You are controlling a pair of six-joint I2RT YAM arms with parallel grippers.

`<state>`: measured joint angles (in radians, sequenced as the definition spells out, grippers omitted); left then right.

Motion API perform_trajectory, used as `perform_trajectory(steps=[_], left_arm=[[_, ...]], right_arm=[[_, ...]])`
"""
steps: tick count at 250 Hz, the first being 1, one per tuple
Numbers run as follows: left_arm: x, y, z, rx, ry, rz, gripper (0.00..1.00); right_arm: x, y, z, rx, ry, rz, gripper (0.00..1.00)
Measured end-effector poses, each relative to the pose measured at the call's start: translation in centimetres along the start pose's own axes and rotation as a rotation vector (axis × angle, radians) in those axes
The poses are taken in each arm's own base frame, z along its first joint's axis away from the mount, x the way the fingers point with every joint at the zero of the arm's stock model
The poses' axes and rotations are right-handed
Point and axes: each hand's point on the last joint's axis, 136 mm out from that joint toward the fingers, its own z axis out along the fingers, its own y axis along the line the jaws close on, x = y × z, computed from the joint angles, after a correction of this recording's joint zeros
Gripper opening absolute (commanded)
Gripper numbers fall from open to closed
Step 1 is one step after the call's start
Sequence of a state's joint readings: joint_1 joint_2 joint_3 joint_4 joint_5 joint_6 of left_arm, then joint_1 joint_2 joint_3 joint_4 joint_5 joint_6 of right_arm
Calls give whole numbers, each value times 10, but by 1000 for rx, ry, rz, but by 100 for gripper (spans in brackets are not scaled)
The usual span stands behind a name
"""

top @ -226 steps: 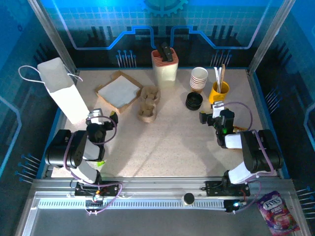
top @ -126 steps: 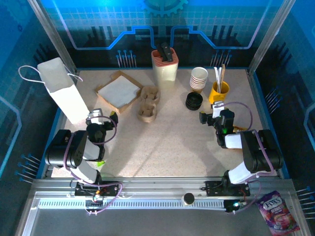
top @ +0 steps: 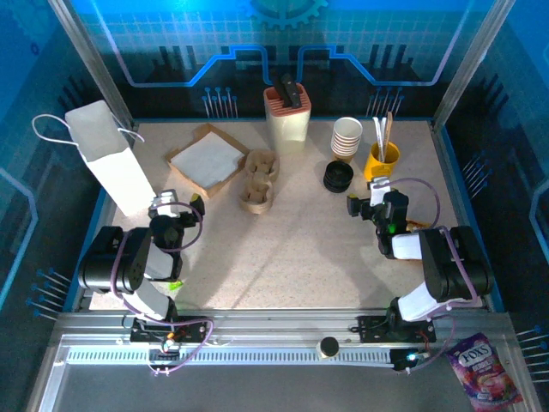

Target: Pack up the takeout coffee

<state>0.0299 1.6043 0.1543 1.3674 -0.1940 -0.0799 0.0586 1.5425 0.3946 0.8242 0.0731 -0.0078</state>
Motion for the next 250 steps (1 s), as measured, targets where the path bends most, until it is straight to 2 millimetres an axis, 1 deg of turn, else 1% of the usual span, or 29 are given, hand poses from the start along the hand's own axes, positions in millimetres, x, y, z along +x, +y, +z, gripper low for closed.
perform_trajectory(steps=[52, 67, 76, 93, 101, 118, 130, 135, 144, 154, 172, 181, 189, 205, 218, 250], left_arm=[[-2, 0, -1, 2, -6, -1, 100], [-9, -1, -5, 4, -25, -3, 100], [-15, -1, -10, 4, -42, -7, 100], [-37, 1, -22, -2, -94, -32, 100], [-52, 2, -28, -6, -126, -50, 100], [-82, 2, -38, -14, -169, -93, 100], [-107, -1, -42, -6, -199, -120, 100], [-115, -3, -43, 1, -206, -131, 100], [-125, -6, -44, 14, -209, -148, 99], [-131, -11, -43, 31, -188, -169, 100], [-129, -20, -36, 55, -110, -194, 100], [-124, -28, -31, 65, -51, -199, 100], [-119, -35, -27, 76, 0, -204, 100], [-110, -55, -20, 111, 102, -198, 100], [-107, -72, -17, 140, 164, -194, 100], [-112, -117, -14, 232, 268, -170, 100]], right_arm=[[-2, -4, -2, 30, 0, 0, 99], [-9, -7, -7, 58, -12, 3, 99], [-18, -10, -13, 77, -31, 6, 99], [-39, -17, -27, 121, -83, 22, 99], [-51, -21, -36, 141, -112, 41, 100], [-73, -27, -55, 173, -167, 89, 97], [-88, -30, -67, 190, -193, 126, 96], [-93, -31, -70, 197, -196, 142, 96], [-102, -30, -76, 198, -201, 166, 95], [-112, -25, -79, 190, -194, 184, 96], [-126, -9, -81, 155, -157, 187, 98], [-131, 1, -79, 135, -125, 180, 100], [-137, 9, -77, 117, -94, 170, 99], [-148, 25, -72, 85, -35, 151, 99], [-155, 32, -68, 69, 7, 143, 99], [-164, 44, -59, 25, 105, 123, 100]])
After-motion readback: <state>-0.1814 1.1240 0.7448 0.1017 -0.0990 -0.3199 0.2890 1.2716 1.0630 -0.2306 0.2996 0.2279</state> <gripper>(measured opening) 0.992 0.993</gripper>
